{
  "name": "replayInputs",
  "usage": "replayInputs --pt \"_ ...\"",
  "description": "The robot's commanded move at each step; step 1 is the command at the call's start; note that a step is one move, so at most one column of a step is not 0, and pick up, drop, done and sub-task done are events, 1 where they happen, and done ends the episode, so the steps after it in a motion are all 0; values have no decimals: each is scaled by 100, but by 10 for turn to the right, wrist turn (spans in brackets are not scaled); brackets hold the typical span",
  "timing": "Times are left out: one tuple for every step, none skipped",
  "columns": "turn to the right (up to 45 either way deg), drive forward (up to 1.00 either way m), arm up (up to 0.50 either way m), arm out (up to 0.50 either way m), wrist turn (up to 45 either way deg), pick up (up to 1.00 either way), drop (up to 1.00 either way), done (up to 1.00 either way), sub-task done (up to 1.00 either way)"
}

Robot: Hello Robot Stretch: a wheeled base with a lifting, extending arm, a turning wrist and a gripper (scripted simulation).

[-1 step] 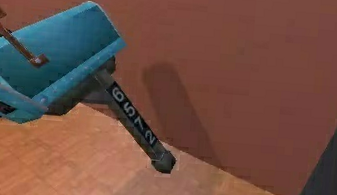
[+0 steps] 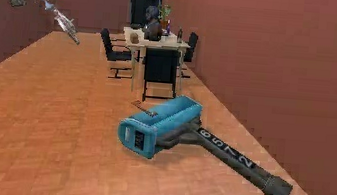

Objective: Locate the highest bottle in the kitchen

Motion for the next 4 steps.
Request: replayInputs --pt "-60 0 0 0 0 0 0 0 0" --pt "0 100 0 0 0 0 0 0 0" --pt "0 10 0 0 0 0 0 0 0" --pt "300 0 0 0 0 0 0 0 0"
